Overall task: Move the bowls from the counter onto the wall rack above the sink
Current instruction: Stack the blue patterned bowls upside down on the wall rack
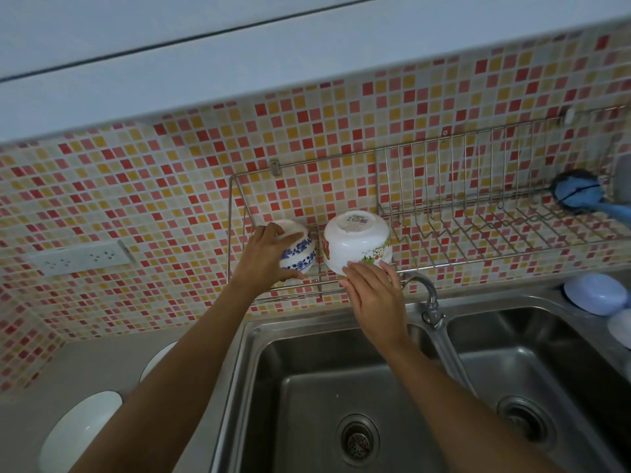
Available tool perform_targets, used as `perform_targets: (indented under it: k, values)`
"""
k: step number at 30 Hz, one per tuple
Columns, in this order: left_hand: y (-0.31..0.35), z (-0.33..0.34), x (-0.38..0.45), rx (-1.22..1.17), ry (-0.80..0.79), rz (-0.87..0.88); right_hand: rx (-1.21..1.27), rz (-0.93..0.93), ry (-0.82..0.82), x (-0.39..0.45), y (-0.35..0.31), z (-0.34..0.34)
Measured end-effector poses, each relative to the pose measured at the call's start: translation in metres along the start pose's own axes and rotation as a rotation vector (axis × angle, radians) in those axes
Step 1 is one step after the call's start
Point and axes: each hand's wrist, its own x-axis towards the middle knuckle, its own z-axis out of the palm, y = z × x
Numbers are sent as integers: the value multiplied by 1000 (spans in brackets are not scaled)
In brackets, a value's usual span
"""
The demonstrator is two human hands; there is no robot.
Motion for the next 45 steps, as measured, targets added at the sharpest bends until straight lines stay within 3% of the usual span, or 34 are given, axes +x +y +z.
perform_targets:
  k: [12,16,19,29,36,45]
  values:
    - [1,4,-7,-192,1,-92,30,44,-15,0,-3,-2]
    - [14,8,-32,-345,209,-278,27,38,-4,-3,-2,-3]
    - [16,19,-53,-285,237,-344,31,32,20,-7,-4,-3]
    - [11,25,-55,-158,76,-169,18,14,3,-1,3,-6]
    - [20,30,-67,-138,84,-263,4,12,-44,-8,-3,-10]
    - [26,56,-118,-7,90,-172,-85,311,-254,-24,-32,-11]
